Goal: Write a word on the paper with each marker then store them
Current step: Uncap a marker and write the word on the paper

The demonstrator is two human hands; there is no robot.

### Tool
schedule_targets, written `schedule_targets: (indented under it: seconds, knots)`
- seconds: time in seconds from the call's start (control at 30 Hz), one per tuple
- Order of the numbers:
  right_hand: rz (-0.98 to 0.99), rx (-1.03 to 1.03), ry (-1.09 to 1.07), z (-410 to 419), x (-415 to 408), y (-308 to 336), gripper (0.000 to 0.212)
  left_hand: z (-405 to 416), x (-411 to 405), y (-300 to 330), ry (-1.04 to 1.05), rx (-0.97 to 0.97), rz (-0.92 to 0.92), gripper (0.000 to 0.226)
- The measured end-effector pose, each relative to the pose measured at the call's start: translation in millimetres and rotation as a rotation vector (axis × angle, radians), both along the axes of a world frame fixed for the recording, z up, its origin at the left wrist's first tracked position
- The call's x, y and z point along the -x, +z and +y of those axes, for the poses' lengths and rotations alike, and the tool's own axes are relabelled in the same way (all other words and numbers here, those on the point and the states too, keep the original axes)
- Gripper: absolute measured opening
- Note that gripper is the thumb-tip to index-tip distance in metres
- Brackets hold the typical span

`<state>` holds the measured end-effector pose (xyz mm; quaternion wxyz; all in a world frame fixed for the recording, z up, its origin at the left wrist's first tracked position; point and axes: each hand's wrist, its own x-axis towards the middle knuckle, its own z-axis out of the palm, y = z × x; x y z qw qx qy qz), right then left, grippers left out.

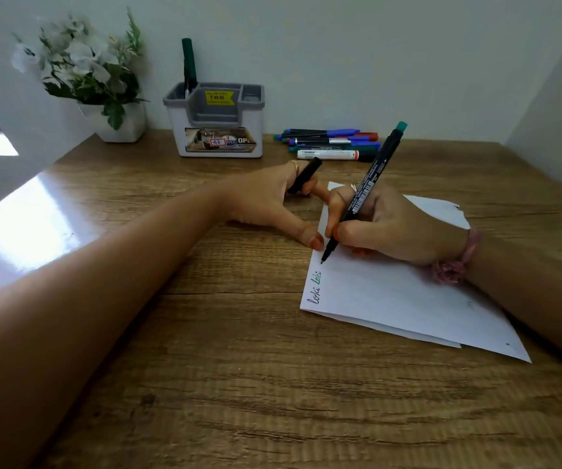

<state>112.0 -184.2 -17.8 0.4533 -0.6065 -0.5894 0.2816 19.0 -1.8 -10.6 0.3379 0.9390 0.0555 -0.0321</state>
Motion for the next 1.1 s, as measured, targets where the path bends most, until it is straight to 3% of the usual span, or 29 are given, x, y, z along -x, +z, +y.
schedule_targets:
  seconds: [0.1,0.23,0.37,0.53,0.67,0.87,1.03,1.1]
  knots:
    - [-0.039,0.012,0.021,-0.7,1.4,0.4,0.014,-0.5,1.2,0.3,-0.017,0.020,-0.010,0.108]
    - [-0.039,0.039,0.027,-1.5,0.5,1.3,0.012,0.1,-0.2,-0.3,-0.005,0.029,0.003,0.084]
    - [-0.023,0.039,0.033,-1.3,1.6,1.4,0.002,0.9,-1.8,-1.7,-0.014,0.009,-0.008,0.093]
    - [-0.025,0.055,0.044,-1.8,3.2,2.5,0.005,1.7,-1.9,-2.0,-0.034,0.009,-0.005,0.101]
    - [-0.029,0.045,0.032,-0.8,3.6,1.5,0.008,-0.5,-0.2,0.7,-0.022,0.029,0.006,0.075]
    - [-0.033,0.049,0.039,-0.9,2.6,1.9,0.003,-0.6,-0.4,0.4,-0.038,0.018,-0.010,0.087]
    - [-0.030,0.046,0.006,-0.7,1.7,1.2,0.004,-0.7,0.1,1.5,-0.034,0.028,-0.006,0.067]
    - [-0.031,0.042,0.007,-0.8,2.8,1.7,0.004,-0.4,0.7,2.0,-0.030,0.028,-0.002,0.069]
